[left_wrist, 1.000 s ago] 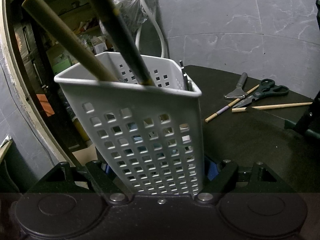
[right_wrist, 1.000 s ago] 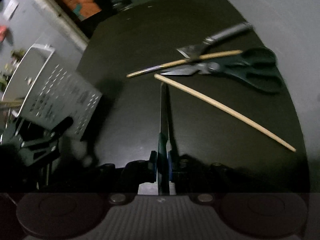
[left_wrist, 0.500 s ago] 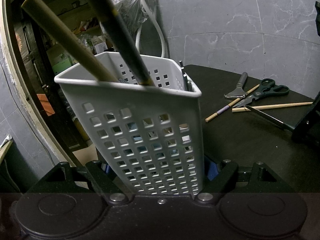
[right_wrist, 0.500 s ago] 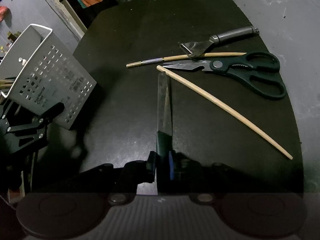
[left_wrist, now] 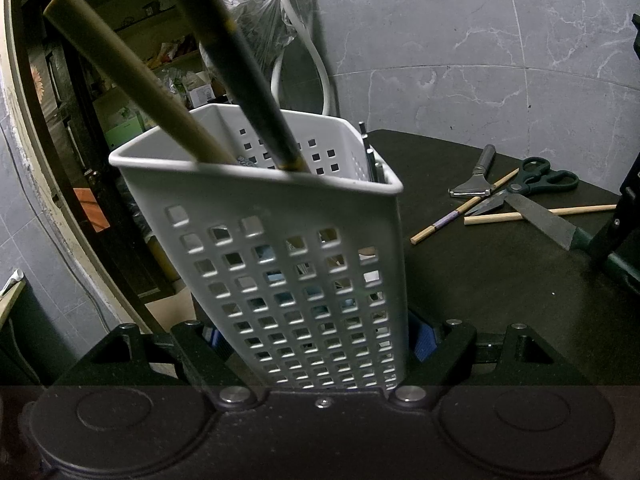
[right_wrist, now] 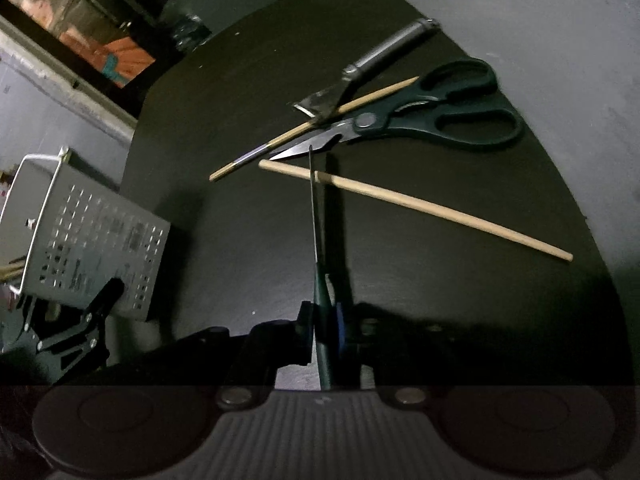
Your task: Organize utensils
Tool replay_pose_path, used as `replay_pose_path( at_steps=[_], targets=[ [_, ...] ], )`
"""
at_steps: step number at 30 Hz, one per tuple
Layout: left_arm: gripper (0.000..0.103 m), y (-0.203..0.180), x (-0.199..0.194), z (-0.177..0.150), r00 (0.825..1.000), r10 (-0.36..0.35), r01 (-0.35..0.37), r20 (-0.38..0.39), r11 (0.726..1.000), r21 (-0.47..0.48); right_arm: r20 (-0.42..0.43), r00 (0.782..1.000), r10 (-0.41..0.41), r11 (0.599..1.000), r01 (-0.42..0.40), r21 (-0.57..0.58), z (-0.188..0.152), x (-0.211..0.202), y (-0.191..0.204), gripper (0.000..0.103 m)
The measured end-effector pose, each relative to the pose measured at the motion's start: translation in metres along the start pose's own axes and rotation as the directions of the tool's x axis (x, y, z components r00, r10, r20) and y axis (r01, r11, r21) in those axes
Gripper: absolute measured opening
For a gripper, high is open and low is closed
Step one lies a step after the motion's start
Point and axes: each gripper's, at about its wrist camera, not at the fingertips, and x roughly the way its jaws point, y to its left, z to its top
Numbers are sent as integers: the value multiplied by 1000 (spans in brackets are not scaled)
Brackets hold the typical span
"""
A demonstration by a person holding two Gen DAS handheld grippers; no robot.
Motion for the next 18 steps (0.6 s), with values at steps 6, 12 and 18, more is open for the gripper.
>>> replay_pose_path(
  at_steps=[6,12,18],
  targets=[
    [83,0,0,0,1000,0,0,0,1000,0,3,1000,-9,1000,9,12,1,2,-5,13],
    [83,0,0,0,1000,1,-1,-1,1000,-1,9,999,-40,995,40,-96,8,7,10,13],
    [83,0,0,0,1000,1,-1,-1,1000,-1,26,995,-93,966,96,-241,11,10,33,13]
  ],
)
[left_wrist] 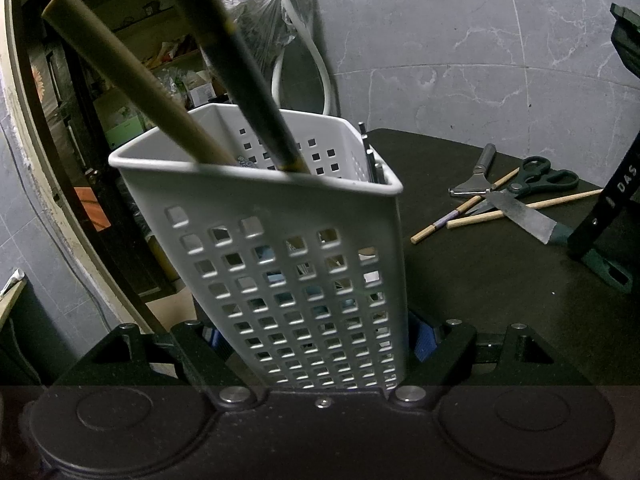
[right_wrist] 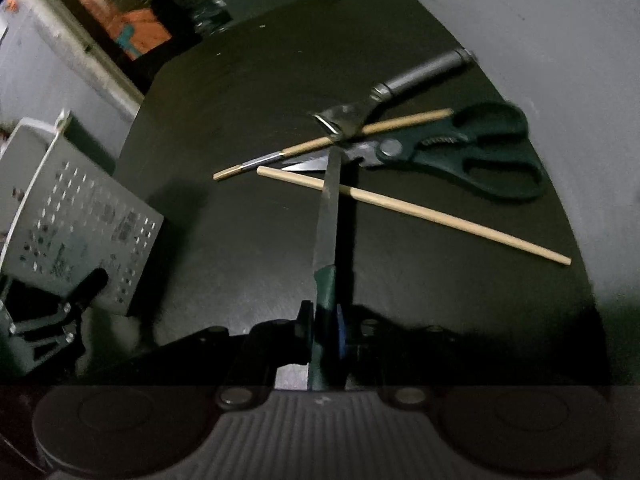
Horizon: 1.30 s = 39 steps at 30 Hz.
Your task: Organize utensils
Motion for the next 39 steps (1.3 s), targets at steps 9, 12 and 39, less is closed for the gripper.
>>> replay_pose_path(
  at_steps=[9,12,39],
  targets=[
    [83,0,0,0,1000,0,0,0,1000,-1,4,997,-83,977,82,-198,-2,6,40,14],
    [83,0,0,0,1000,0,0,0,1000,0,1,997,-72,981,71,-179,4,11,36,15],
    [83,0,0,0,1000,0,0,0,1000,-2,132,975,-177,824,221,-522,-23,19,91,12]
  ],
)
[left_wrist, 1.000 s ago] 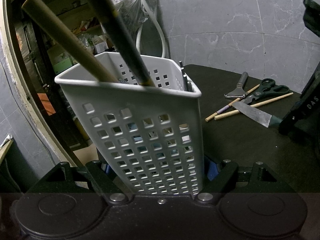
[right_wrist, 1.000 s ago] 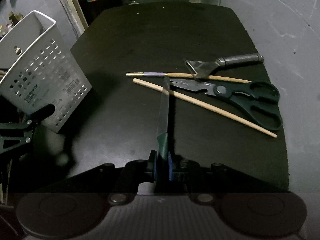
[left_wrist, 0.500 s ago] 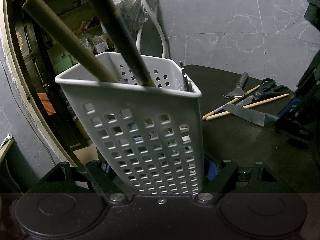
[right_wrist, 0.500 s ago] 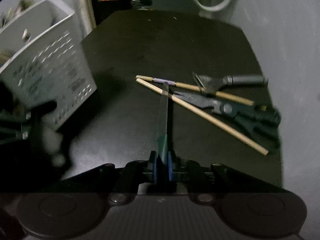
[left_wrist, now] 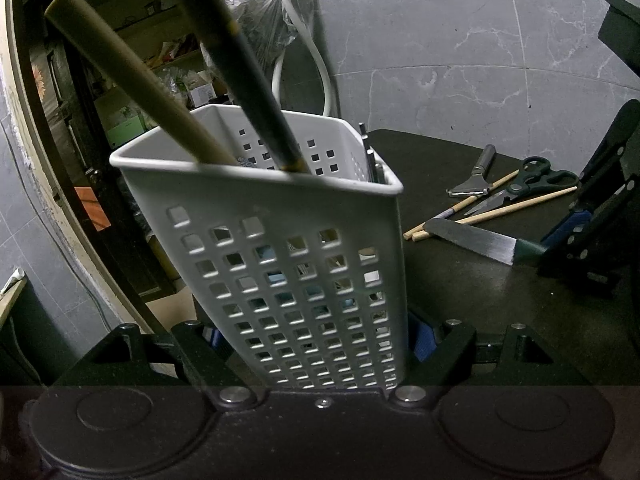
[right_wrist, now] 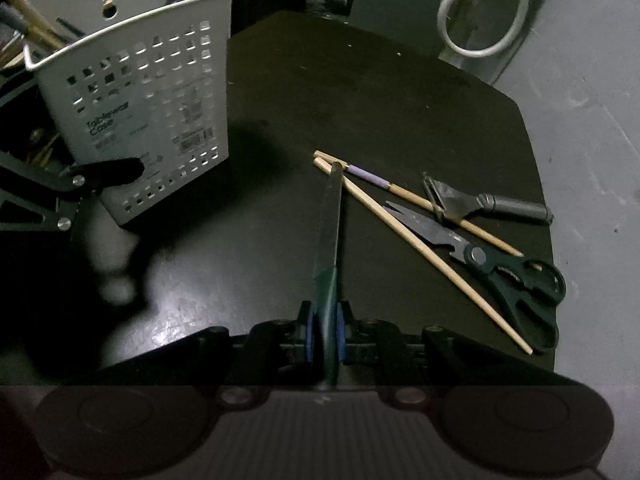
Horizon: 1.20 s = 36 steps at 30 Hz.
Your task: Organize utensils
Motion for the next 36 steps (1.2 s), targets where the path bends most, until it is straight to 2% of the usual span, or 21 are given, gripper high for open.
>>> replay_pose_path(
  at_steps=[10,13,16,19,29,36],
  targets=[
    [83,0,0,0,1000,0,0,0,1000,0,47,994,-94,993,97,-74,-10,-8,8,11],
    [83,0,0,0,1000,0,0,0,1000,-1,65,986,-157,973,165,-159,-15,-7,21,11],
    [83,0,0,0,1000,0,0,0,1000,-1,68,982,-174,961,185,-207,-21,-5,32,11],
    [83,0,0,0,1000,1,-1,0,1000,-1,76,984,-164,970,175,-167,-21,-7,28,11],
    [83,0,0,0,1000,1,-1,0,1000,0,182,946,-269,909,312,-278,-19,-34,34,11],
    [83,2,0,-2,1000,-2,2,5,1000,-4,206,933,-295,879,350,-325,-16,-50,31,11]
  ],
)
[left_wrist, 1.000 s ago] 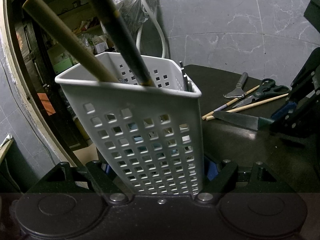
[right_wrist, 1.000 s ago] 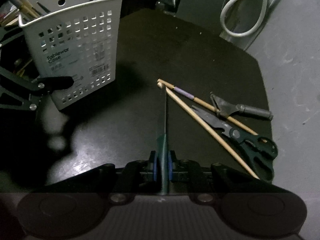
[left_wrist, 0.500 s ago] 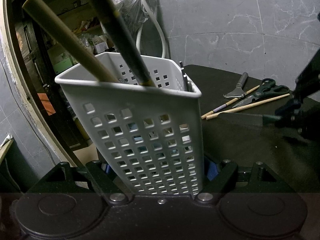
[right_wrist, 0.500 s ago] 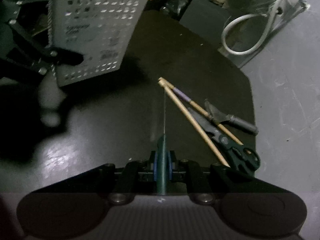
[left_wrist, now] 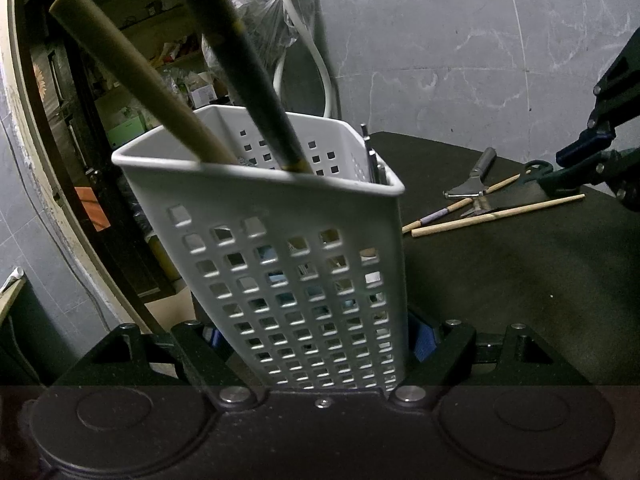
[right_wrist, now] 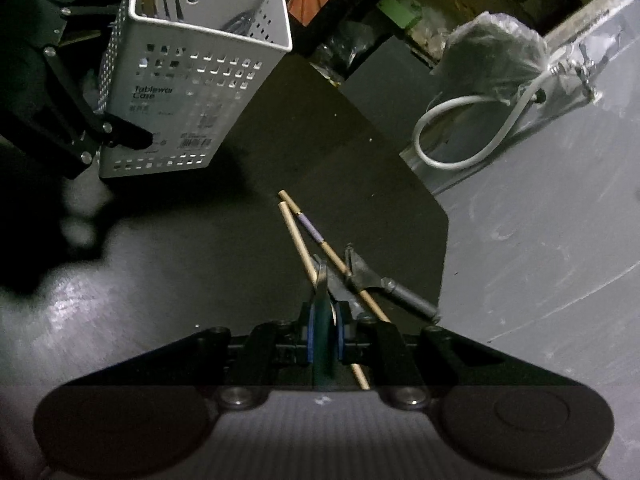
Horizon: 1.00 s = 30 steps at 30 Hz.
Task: Organize utensils
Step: 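Carry the knife toward the white caddy with the right tool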
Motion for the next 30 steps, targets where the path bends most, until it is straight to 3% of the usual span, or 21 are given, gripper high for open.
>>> replay_pose_path(
  at_steps=[14,16,23,25,29,30],
  targets=[
    [83,3,-1,0,1000,-4,4,5,1000,-7,30,999,-15,996,17,-86,14,-24,-21,11],
    [82,4,-2,0,1000,-4,4,8,1000,-13,45,999,-13,995,17,-97,21,-33,-29,0],
    [82,6,0,1,1000,-4,4,20,1000,-29,83,996,13,987,0,-159,43,-51,-43,0],
    [82,6,0,1,1000,-3,4,21,1000,-30,64,998,19,992,-11,-129,40,-44,-44,0],
    [82,6,0,1,1000,-2,2,22,1000,-30,14,997,78,995,-78,60,23,-21,-52,1],
    [82,6,0,1,1000,-2,2,21,1000,-30,5,994,113,983,-113,143,15,-13,-56,10]
  ],
)
